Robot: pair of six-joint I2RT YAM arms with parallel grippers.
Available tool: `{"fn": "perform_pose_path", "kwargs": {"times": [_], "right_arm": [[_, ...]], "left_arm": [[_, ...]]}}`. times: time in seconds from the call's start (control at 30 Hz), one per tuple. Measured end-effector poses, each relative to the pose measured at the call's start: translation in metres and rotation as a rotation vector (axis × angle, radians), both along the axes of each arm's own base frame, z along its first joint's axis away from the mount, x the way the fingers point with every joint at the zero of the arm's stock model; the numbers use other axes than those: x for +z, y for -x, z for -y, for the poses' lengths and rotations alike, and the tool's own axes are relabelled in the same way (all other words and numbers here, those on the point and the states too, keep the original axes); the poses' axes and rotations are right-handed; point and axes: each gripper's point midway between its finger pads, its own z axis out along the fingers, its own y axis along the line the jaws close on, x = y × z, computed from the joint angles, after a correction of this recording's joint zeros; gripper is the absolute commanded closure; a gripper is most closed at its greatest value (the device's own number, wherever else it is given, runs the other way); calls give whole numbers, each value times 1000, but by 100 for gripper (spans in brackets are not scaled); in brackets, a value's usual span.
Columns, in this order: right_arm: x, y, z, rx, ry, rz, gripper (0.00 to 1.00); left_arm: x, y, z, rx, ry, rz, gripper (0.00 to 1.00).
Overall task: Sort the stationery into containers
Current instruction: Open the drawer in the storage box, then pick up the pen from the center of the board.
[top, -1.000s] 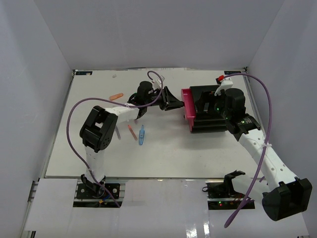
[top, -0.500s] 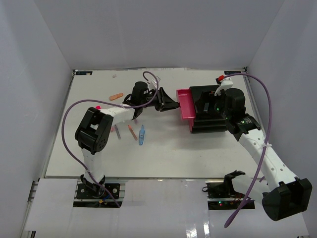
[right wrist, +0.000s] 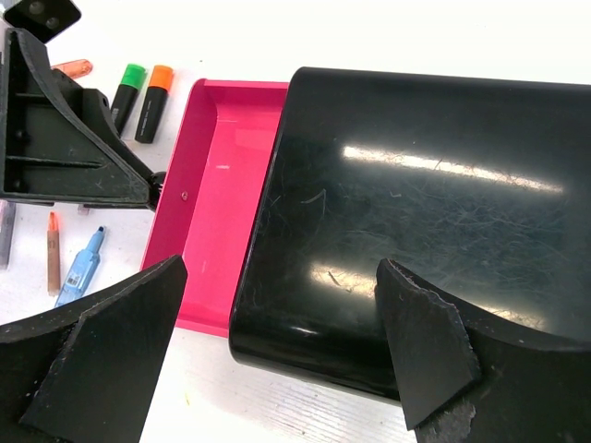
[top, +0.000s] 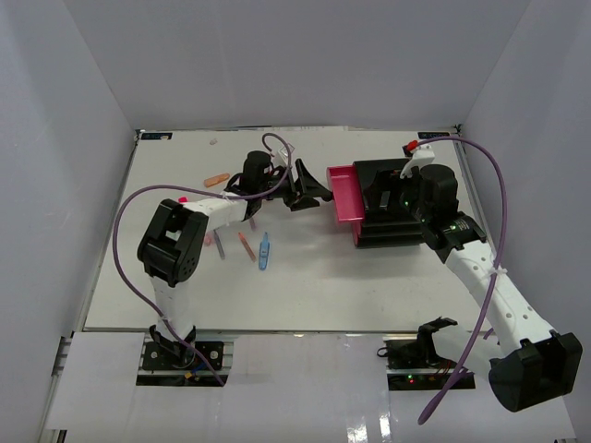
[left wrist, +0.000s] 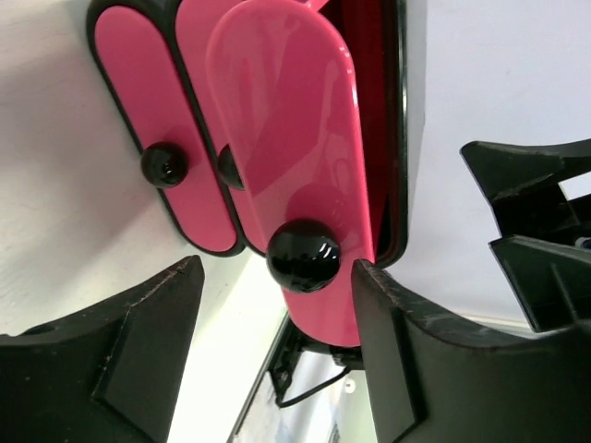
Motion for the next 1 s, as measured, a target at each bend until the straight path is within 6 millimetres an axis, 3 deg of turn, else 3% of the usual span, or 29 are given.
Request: {"fn": "perform_pose_path", "kwargs": {"times": [0.13,0.27,0.43,0.53,0.7,0.87,1.0], "right_arm": [[3,1,0,0,-3,8,10],[10,4,1,1,-10,28,10],[22,9,3,2,-19,65,10],[31,14,5,3,-28,93,10],[43,22,5,16,-48,140,10],[41,29,5,23,-53,158,10],[40,34,6,20,-37,176,10]], "left_arm": [[-4,-1,-6,10,-26,-11,5],[-3,-1,-17,30,-70,-12,2],[17,-18,-60,151,-194,39,2],[35,-38,-103,296,-305,107,2],[45,-66,-210,614,-561,148,2],[9,-76,-320,845,-794,27,5],[-37,-78,-371,901,-937,-103,11]]}}
